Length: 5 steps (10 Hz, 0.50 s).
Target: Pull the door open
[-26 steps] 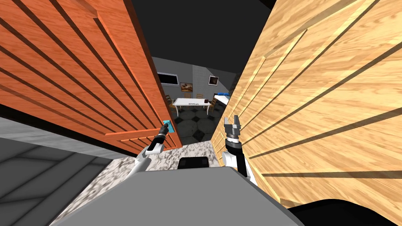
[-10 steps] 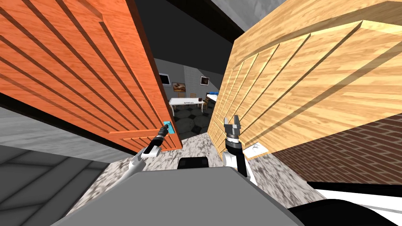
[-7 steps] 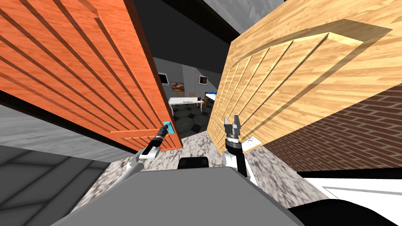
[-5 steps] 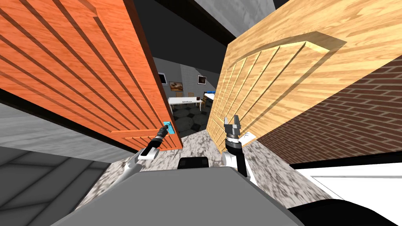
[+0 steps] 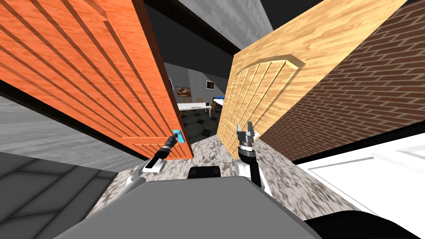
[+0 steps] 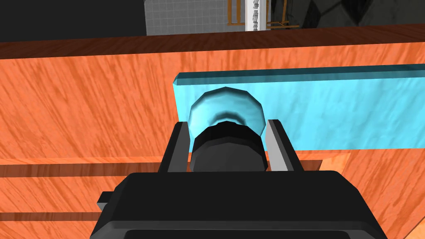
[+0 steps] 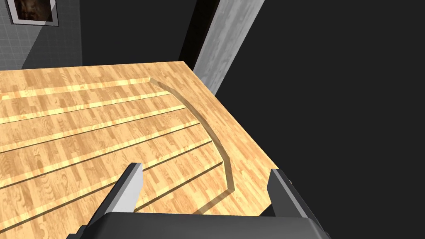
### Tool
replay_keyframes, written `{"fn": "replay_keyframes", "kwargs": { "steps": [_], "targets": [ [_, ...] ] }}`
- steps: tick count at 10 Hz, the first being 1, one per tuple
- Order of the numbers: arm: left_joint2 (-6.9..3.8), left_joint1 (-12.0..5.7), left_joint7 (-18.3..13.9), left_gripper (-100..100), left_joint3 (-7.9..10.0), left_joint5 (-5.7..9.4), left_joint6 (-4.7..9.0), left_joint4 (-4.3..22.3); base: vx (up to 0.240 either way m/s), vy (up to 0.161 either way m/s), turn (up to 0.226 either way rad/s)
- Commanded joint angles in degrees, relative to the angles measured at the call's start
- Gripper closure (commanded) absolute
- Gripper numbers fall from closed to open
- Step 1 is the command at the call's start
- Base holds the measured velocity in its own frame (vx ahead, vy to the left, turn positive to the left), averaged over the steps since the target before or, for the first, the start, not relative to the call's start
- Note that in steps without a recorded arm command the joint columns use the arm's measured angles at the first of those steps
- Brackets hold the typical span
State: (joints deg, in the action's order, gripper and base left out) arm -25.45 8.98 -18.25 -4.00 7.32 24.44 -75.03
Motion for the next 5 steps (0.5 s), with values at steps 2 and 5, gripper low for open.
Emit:
{"fn": "replay_keyframes", "kwargs": {
  "steps": [2,5],
  "targets": [
    [-2.21,1.66,-1.6,100,-1.21,0.12,1.76,-1.1,-0.255,0.081,-0.131],
    [-4.59,3.37,-3.2,100,-2.49,0.28,3.68,-2.0,-0.21,0.096,-0.106]
  ]
}}
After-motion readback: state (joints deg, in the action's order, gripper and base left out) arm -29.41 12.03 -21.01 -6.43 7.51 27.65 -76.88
